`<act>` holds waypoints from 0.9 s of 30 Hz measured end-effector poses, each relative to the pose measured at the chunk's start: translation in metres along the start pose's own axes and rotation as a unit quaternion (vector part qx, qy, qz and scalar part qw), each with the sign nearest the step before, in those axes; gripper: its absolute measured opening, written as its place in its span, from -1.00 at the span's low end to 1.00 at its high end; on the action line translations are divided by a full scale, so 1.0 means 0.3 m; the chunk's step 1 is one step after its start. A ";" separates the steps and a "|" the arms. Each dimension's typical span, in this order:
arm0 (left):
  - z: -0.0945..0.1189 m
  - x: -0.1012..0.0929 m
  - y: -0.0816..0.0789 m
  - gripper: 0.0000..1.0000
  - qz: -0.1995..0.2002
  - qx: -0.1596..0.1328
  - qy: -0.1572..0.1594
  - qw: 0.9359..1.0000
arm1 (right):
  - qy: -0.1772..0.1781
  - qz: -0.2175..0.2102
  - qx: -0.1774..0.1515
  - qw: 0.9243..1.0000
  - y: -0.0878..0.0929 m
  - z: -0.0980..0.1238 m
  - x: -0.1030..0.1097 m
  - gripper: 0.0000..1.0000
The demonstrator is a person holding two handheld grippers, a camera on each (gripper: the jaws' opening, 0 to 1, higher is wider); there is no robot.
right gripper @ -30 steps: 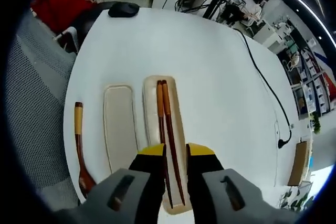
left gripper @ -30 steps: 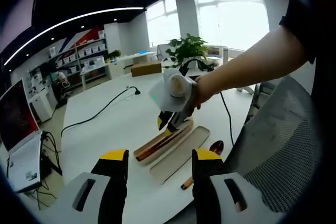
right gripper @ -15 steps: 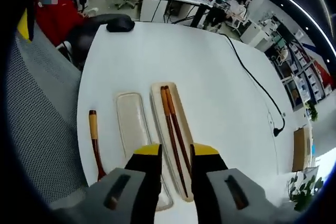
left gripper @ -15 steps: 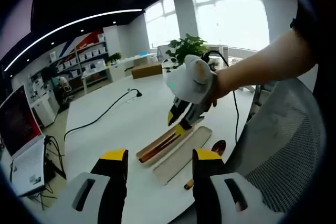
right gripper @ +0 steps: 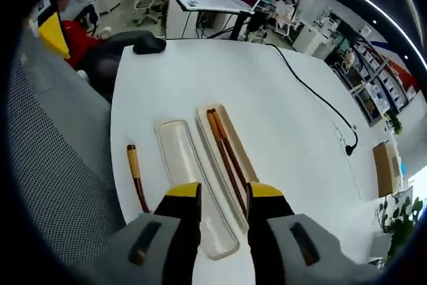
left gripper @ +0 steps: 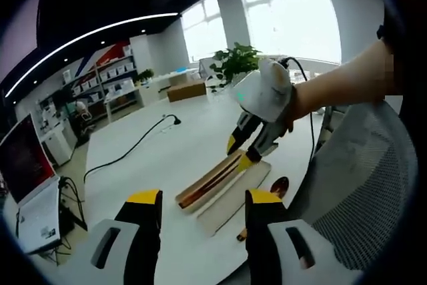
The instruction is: Arrange the utensils inside the cutlery case until each visible utensil rests in its matching compartment.
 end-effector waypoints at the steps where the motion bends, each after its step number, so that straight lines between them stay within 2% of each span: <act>1: 0.001 0.002 -0.001 0.03 0.003 -0.002 -0.001 1.000 | 0.002 0.003 -0.002 1.000 0.003 0.010 0.002 -0.52; 10: 0.002 -0.003 -0.001 0.03 0.000 -0.002 -0.001 1.000 | 0.022 -0.042 -0.004 0.999 0.028 0.064 -0.010 -0.51; 16: 0.000 -0.005 -0.005 0.03 -0.008 -0.001 0.000 1.000 | 0.023 -0.045 -0.007 0.999 0.043 0.093 0.004 -0.50; 19: -0.001 -0.003 -0.004 0.03 -0.009 -0.001 -0.001 1.000 | 0.032 -0.061 -0.009 0.998 0.052 0.109 -0.001 -0.49; 27: -0.002 -0.001 -0.003 0.02 -0.009 0.000 -0.001 1.000 | 0.024 -0.072 -0.014 0.997 0.071 0.131 0.020 -0.48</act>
Point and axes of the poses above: the point that each gripper's makers call its tool centre point, and the gripper's own axes: z roughly backward along the fingers, x roughly to its left, y roughly out of its underside, the point moved 3 cm from there along z, roughly backward along the fingers, and after that the axes turned 4 degrees about -x, right-handed, at the moved point
